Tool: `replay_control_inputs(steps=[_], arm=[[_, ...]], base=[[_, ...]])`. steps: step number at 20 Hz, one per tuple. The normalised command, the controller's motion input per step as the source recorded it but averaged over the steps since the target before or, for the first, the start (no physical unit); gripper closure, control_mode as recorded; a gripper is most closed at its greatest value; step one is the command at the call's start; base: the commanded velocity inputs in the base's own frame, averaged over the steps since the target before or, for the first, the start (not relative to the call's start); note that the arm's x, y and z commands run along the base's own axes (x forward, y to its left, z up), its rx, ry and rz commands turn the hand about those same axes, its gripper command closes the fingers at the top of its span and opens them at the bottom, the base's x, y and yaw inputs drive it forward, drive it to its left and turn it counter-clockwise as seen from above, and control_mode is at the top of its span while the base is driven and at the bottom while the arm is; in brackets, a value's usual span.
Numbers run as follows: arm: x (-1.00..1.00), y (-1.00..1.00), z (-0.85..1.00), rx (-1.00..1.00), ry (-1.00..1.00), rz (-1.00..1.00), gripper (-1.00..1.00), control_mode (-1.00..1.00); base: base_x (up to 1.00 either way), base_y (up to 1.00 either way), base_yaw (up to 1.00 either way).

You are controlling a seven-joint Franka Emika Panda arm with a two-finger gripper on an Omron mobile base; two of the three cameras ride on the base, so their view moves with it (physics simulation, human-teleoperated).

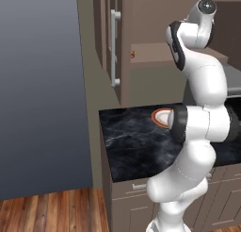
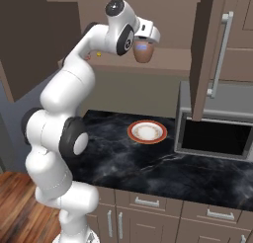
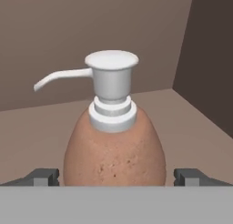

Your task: Pick the bar soap and soap dispenser from the cabinet and place them on the counter.

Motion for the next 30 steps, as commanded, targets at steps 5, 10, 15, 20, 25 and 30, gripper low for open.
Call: replay_control_inputs(steps=[5, 10, 15, 20, 25, 30], arm=[[0.19, -0.02, 0.0, 0.0, 0.0, 0.0, -1.0, -1.0], [0.16, -0.05, 0.0, 0.0, 0.0, 0.0, -1.0, -1.0], [0.0, -0.01, 0.0, 0.0, 0.0, 0.0, -1.0, -1.0], [0.0, 0.0, 0.0, 0.0, 0.0, 0.0, 1.0, -1.0], [0.0, 0.0, 0.0, 0.0, 0.0, 0.0, 1.0, -1.0], [0.0, 0.0, 0.09, 0.0, -0.01, 0.0, 1.0, -1.0]], base=[[0.0, 0.0, 0.0], [0.0, 0.0, 0.0], [0.0, 0.0, 0.0], [0.0, 0.0, 0.0], [0.0, 0.0, 0.0], [0.0, 0.0, 0.0]])
